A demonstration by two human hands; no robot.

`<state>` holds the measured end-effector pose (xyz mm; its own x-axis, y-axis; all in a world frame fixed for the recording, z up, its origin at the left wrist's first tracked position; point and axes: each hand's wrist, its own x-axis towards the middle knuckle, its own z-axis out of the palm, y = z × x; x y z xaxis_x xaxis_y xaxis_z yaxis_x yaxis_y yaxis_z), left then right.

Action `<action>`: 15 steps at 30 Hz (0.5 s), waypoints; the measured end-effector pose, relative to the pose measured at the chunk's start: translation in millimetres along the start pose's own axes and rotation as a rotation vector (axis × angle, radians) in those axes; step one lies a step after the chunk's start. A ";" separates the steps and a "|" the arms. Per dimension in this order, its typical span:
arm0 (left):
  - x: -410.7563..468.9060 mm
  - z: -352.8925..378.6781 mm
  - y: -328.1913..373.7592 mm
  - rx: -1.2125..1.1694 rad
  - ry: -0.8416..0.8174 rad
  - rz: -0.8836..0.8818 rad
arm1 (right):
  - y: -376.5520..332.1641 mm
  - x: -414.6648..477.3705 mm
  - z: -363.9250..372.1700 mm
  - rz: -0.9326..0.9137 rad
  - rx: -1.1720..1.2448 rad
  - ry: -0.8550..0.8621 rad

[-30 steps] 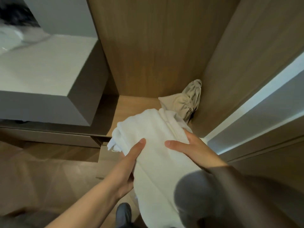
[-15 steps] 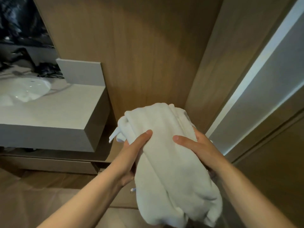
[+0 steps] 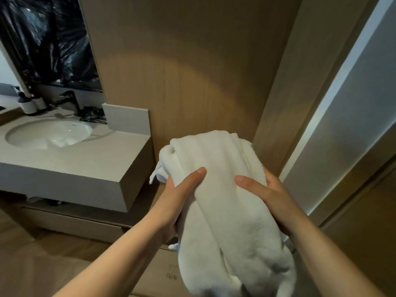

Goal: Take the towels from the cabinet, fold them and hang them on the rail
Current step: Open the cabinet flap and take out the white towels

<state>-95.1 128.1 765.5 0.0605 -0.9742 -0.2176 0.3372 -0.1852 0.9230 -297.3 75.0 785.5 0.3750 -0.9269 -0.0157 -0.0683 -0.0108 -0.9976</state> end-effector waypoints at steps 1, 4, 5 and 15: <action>-2.1 -2.4 -0.5 -0.001 0.025 0.001 | -1.9 1.0 2.6 0.001 -0.004 -0.012; -11.5 -13.7 2.2 -0.018 0.090 -0.001 | -8.0 3.8 16.7 -0.006 -0.018 -0.048; -14.5 -19.8 3.7 -0.016 0.100 -0.004 | -10.3 4.9 23.4 -0.012 -0.018 -0.059; -53.3 -120.1 38.7 -0.080 0.187 0.033 | -26.1 32.0 138.4 -0.046 -0.083 -0.169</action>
<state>27.6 188.3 774.7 0.2438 -0.9373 -0.2491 0.4049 -0.1351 0.9043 -155.5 97.5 801.7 0.5288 -0.8486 0.0114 -0.1212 -0.0888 -0.9887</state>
